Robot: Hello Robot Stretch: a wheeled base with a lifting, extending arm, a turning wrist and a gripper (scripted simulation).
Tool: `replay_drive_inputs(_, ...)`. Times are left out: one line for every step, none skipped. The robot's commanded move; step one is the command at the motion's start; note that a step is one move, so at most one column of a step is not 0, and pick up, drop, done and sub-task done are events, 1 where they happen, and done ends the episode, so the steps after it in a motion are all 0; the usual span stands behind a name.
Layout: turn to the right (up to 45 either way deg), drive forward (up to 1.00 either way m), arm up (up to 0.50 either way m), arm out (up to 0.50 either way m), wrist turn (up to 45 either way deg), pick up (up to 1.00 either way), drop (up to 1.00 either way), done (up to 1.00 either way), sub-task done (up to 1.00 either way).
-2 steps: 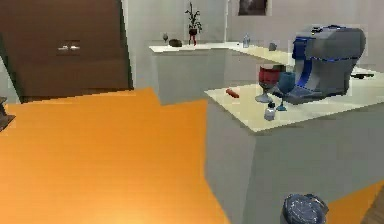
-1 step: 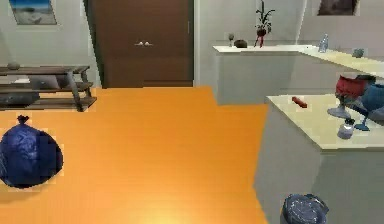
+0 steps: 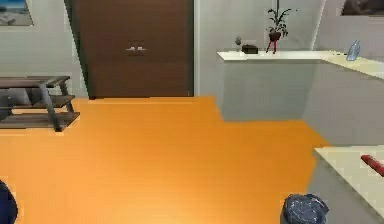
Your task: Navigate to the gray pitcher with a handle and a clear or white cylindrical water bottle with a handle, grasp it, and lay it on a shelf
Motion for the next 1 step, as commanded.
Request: replay_drive_inputs(-45.0, 0.0, 0.0, 0.0, 0.0, 0.0, 0.0, 0.0, 0.0)
